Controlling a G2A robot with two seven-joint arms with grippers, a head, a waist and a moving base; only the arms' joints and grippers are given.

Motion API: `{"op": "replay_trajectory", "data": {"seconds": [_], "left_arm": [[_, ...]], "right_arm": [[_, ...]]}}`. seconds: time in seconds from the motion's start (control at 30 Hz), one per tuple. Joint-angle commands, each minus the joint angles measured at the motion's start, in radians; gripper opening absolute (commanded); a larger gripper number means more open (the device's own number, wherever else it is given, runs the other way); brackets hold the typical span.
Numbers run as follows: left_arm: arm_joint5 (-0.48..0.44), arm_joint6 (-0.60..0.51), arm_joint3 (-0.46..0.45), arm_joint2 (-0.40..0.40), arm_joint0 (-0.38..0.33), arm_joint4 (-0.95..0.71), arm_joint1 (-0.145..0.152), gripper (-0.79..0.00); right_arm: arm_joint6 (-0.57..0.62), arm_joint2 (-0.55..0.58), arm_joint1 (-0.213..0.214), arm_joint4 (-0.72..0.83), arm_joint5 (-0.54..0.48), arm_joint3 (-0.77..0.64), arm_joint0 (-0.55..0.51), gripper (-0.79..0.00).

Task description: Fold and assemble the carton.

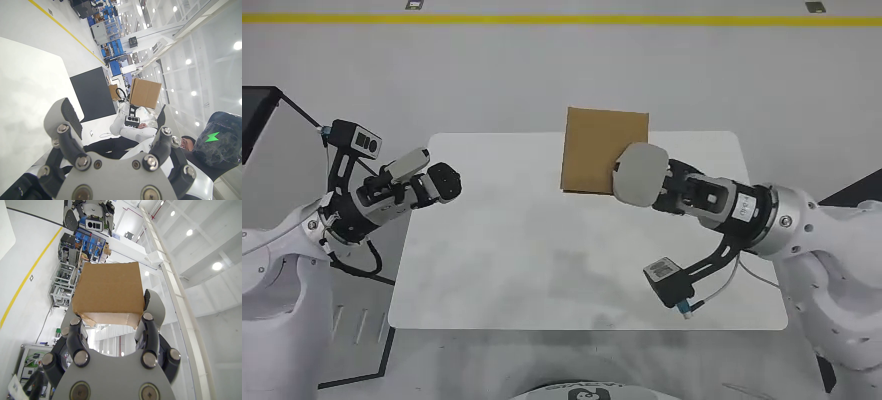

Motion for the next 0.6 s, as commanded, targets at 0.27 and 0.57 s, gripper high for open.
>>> {"op": "replay_trajectory", "data": {"seconds": [0.27,0.57], "left_arm": [[0.000,0.000,0.000,0.000,0.000,0.000,0.000,0.000],[0.000,0.000,0.000,0.000,0.000,0.000,0.000,0.000]], "right_arm": [[0.098,-0.007,-0.002,-0.203,0.281,0.000,-0.063,-0.785],[0.099,-0.005,-0.001,-0.242,0.291,0.000,-0.067,-0.785]]}}
